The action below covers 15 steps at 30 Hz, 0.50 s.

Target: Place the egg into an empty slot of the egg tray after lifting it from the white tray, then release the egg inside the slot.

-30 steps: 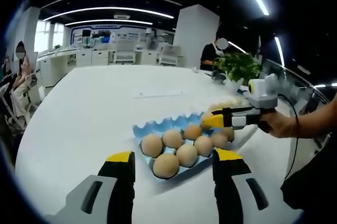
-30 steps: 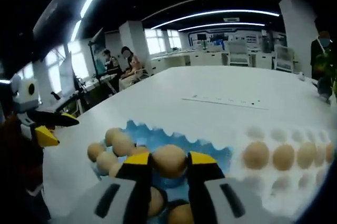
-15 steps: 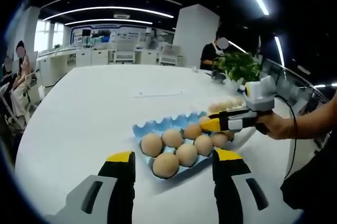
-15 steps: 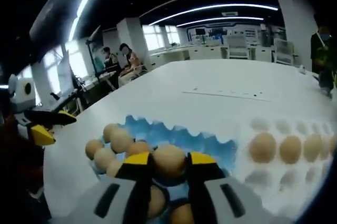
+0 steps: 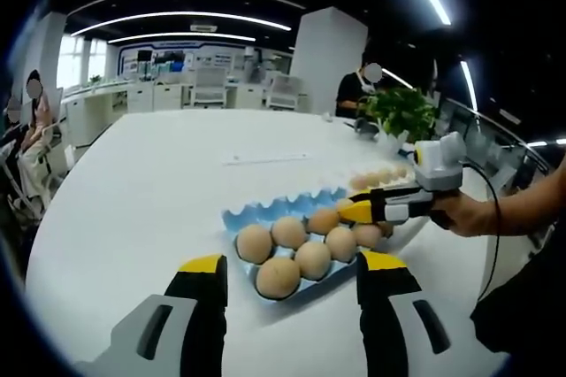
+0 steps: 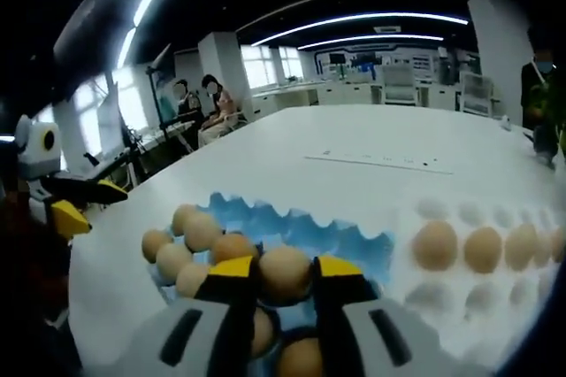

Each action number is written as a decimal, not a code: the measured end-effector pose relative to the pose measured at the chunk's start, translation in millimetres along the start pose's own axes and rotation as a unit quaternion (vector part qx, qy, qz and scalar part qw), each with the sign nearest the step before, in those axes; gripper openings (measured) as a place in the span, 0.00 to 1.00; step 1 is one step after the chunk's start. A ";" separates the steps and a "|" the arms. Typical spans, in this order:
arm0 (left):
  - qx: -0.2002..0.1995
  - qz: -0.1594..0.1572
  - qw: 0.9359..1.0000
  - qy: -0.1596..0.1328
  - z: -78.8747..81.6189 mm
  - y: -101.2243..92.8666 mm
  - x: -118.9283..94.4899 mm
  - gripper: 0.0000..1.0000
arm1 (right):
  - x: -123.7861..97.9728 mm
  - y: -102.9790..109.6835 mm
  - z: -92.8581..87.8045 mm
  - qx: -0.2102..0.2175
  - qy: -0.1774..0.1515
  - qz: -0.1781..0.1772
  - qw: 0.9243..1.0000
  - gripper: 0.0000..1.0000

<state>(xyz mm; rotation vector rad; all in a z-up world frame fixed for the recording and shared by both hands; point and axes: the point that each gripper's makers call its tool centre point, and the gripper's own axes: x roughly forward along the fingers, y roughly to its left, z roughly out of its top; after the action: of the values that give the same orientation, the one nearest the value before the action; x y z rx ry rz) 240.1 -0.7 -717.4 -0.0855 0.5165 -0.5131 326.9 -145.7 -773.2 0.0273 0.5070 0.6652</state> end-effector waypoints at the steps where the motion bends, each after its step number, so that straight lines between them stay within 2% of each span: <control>1: 0.000 0.000 1.000 0.000 0.0 -0.1 0.0 0.58 | -1.4 0.5 -1.0 -0.001 0.001 -0.001 1.000 0.25; 15: 0.003 -0.003 1.000 0.001 0.7 -4.5 1.7 0.58 | -17.4 1.4 -3.1 0.003 -0.004 0.010 1.000 0.26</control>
<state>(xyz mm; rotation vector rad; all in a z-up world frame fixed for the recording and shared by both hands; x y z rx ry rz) 239.7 -5.5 -716.6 -0.0810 0.5168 -0.5214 313.0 -155.4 -768.0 0.0395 0.5019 0.6824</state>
